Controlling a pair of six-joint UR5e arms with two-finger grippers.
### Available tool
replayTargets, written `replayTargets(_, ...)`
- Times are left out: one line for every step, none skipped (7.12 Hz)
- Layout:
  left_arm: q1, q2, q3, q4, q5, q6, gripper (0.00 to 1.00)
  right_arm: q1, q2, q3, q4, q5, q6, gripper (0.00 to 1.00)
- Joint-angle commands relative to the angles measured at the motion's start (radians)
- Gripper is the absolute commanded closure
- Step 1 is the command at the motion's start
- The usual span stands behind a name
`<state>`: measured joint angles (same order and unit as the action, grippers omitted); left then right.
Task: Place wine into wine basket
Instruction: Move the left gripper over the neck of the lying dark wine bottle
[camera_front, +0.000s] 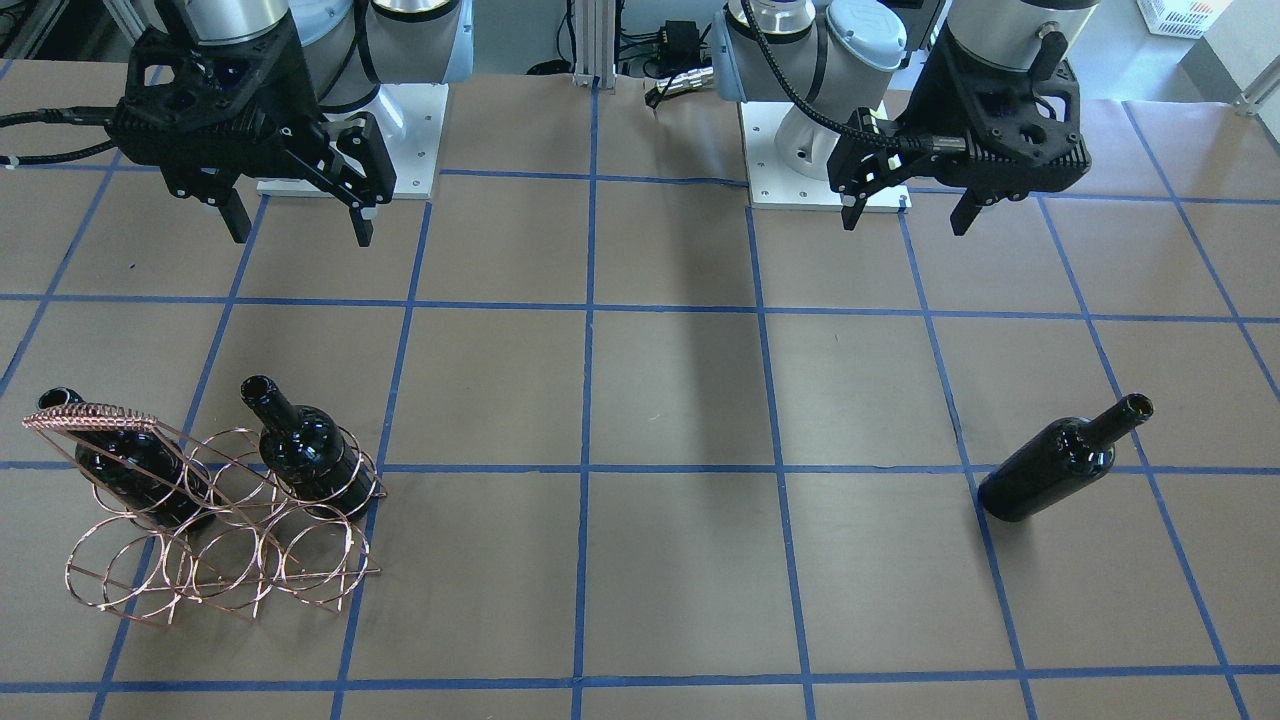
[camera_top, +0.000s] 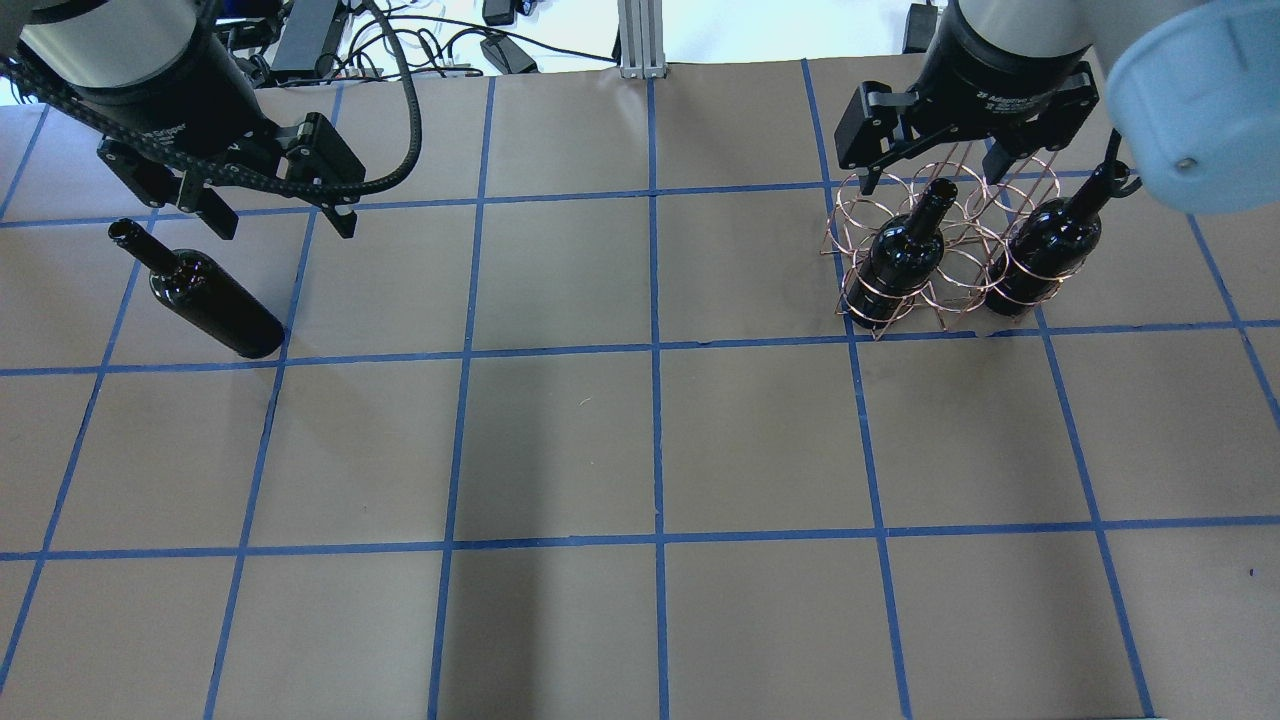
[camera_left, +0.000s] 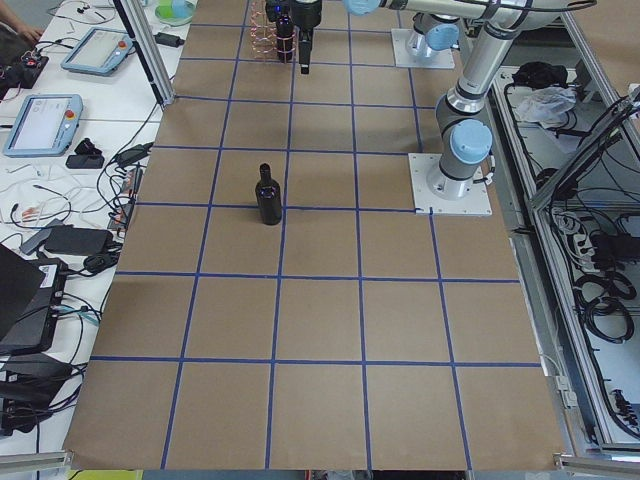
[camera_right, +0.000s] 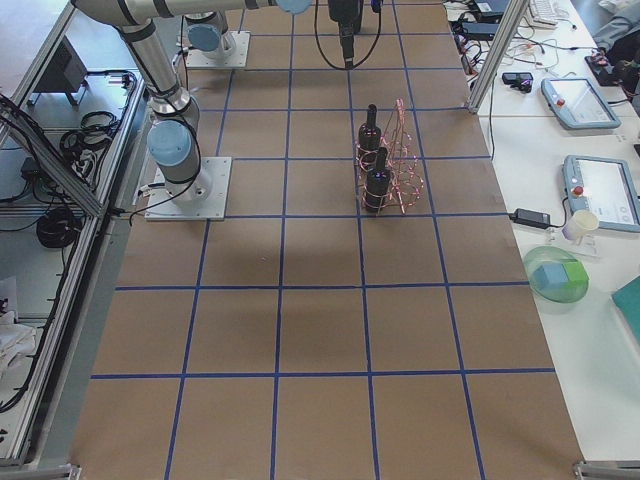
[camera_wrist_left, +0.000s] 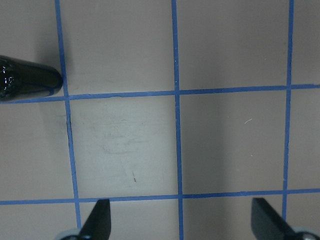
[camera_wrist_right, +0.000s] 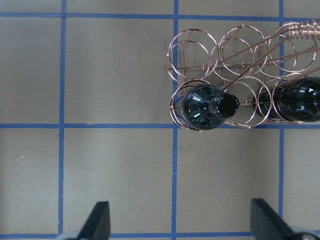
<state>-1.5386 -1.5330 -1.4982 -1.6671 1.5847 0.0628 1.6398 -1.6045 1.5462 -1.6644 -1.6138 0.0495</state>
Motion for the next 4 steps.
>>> replayTargets(0.009,0.001,-0.001,-0.002,0.001,0.002,0.00,0.000,0.000,0.000,0.000,0.000,0.000,0.00)
replayTargets(0.014,-0.005,-0.001,0.000,0.001,0.002,0.00,0.000,0.000,0.000,0.000,0.000,0.000,0.00)
replayTargets(0.012,-0.010,-0.002,0.003,0.001,-0.001,0.00,0.000,0.000,0.000,0.000,0.002,0.000,0.00)
replayTargets(0.015,-0.010,-0.004,0.001,0.001,0.003,0.00,0.000,0.000,0.000,0.000,0.000,0.000,0.00)
